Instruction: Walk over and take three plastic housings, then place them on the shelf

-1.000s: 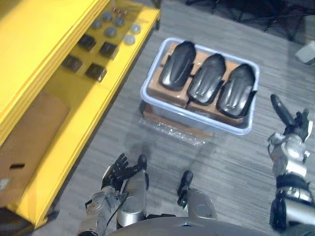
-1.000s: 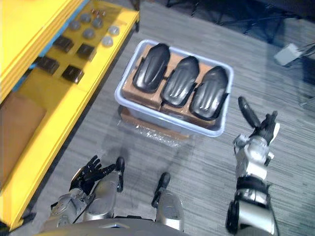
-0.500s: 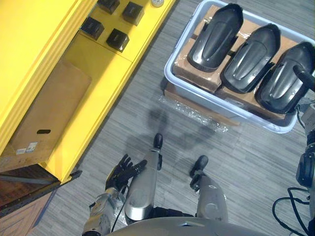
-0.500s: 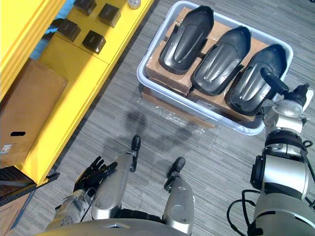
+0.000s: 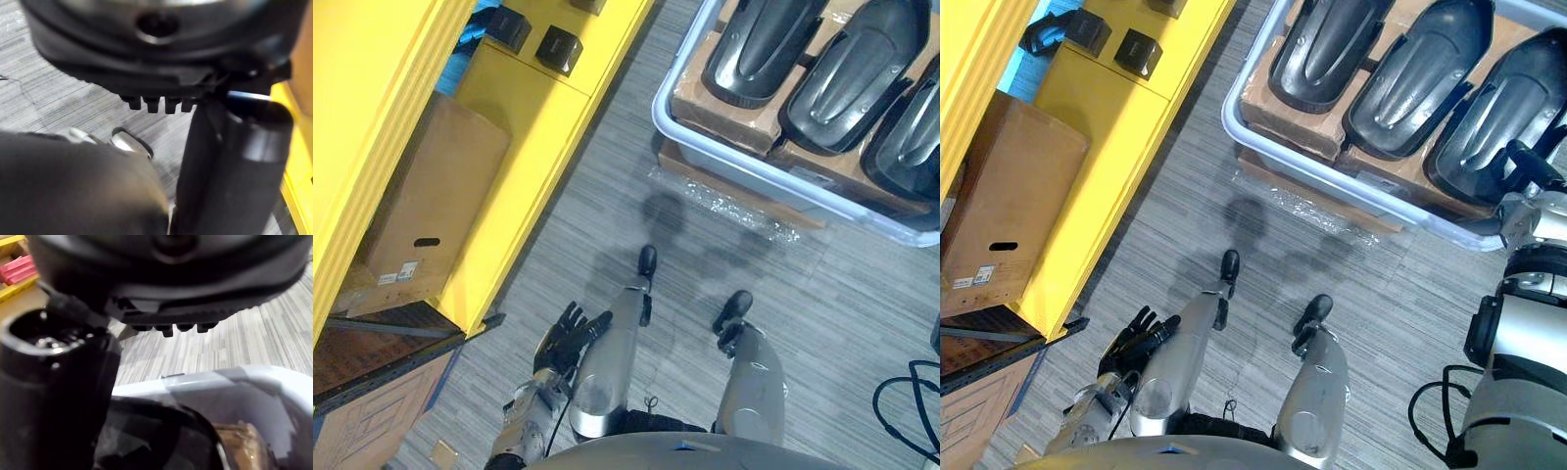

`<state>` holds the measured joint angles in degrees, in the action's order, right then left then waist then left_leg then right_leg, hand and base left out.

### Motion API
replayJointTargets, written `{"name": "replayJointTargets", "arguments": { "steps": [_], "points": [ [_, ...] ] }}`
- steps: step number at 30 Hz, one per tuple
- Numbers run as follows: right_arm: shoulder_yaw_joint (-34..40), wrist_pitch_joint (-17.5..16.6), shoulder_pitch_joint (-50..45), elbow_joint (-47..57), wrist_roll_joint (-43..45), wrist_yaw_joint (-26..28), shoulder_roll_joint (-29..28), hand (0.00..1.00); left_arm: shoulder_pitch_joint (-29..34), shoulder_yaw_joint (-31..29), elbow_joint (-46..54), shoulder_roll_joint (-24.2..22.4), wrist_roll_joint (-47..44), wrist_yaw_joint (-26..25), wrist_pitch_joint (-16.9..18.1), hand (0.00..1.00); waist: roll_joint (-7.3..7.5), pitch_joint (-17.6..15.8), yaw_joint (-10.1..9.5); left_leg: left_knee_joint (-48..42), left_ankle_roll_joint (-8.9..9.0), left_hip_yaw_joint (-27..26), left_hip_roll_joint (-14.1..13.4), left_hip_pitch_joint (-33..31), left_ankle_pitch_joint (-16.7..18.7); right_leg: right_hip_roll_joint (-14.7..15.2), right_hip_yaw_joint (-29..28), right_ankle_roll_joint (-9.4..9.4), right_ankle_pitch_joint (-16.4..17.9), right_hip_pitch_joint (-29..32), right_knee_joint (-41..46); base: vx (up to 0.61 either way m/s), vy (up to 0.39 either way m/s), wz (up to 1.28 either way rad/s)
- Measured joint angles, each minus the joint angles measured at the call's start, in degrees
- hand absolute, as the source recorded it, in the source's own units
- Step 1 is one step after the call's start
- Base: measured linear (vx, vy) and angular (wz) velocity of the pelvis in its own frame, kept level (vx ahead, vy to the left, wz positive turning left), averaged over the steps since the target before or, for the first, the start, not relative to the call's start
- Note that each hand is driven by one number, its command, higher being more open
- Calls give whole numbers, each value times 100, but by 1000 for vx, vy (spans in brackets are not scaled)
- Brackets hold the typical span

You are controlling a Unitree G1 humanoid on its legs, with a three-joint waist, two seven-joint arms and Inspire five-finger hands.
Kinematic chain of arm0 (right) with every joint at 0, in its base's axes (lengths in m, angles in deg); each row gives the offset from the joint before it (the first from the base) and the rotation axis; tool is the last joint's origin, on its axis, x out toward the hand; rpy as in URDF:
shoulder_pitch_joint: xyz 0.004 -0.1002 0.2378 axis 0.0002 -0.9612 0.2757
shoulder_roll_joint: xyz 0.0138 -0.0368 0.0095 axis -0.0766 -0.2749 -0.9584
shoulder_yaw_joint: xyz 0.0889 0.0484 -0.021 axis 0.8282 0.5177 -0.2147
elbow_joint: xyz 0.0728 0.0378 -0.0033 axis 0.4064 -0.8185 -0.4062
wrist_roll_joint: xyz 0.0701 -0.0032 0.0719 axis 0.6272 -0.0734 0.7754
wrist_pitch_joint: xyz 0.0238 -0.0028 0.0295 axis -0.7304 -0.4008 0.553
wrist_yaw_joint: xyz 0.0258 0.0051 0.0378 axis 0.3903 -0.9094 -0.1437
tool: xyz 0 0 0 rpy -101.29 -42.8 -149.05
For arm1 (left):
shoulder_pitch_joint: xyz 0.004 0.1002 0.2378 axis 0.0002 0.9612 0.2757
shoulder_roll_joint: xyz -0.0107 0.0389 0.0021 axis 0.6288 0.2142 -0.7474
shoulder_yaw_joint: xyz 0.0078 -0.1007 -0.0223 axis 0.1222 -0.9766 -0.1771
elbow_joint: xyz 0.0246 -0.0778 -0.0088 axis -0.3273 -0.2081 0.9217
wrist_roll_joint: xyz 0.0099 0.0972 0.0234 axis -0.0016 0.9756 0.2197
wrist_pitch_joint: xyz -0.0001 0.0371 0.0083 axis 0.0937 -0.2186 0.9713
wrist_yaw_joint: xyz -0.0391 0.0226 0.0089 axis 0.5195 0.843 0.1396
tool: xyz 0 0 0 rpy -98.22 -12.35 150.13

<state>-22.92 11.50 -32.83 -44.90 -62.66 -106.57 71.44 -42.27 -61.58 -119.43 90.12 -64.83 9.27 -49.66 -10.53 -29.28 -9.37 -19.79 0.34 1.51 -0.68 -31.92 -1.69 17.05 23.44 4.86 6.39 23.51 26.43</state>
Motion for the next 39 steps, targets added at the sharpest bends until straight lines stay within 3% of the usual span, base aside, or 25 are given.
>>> {"name": "replayJointTargets", "arguments": {
  "steps": [7,10,11,22,31,39],
  "points": [
    [-226,25,62,96,0,-70,26,100,-65,28,69,-63,-6,95,23,100,-7,5,2,-139,54,43,6,-210,-10,137,-17,-84,258,333,477,-10,-31,4],
    [-241,192,113,174,-6,-71,58,100,-67,26,73,-66,-8,98,23,100,-16,11,5,-212,69,48,6,-311,-8,178,-25,-117,326,468,646,0,0,0],
    [-255,256,131,174,-8,-73,66,0,-66,25,75,-67,-20,106,27,100,-18,12,3,-223,73,55,4,-341,-11,179,-27,-127,333,503,669,0,0,0],
    [-371,726,189,122,-154,177,107,0,-70,22,70,-97,-228,165,80,100,-26,17,3,-298,62,98,4,-414,4,191,-10,-132,376,547,760,0,0,0],
    [-420,604,-17,12,-405,482,288,0,-150,19,99,-161,-206,13,262,100,-34,23,64,-361,100,142,-43,-331,-12,132,43,-165,362,407,742,0,0,0],
    [-440,650,-262,87,-464,708,-41,0,-143,-53,305,-175,-211,-78,246,100,-23,16,22,-330,96,193,-94,-56,12,32,159,-125,366,-16,566,-13,7,5]
  ]
}}
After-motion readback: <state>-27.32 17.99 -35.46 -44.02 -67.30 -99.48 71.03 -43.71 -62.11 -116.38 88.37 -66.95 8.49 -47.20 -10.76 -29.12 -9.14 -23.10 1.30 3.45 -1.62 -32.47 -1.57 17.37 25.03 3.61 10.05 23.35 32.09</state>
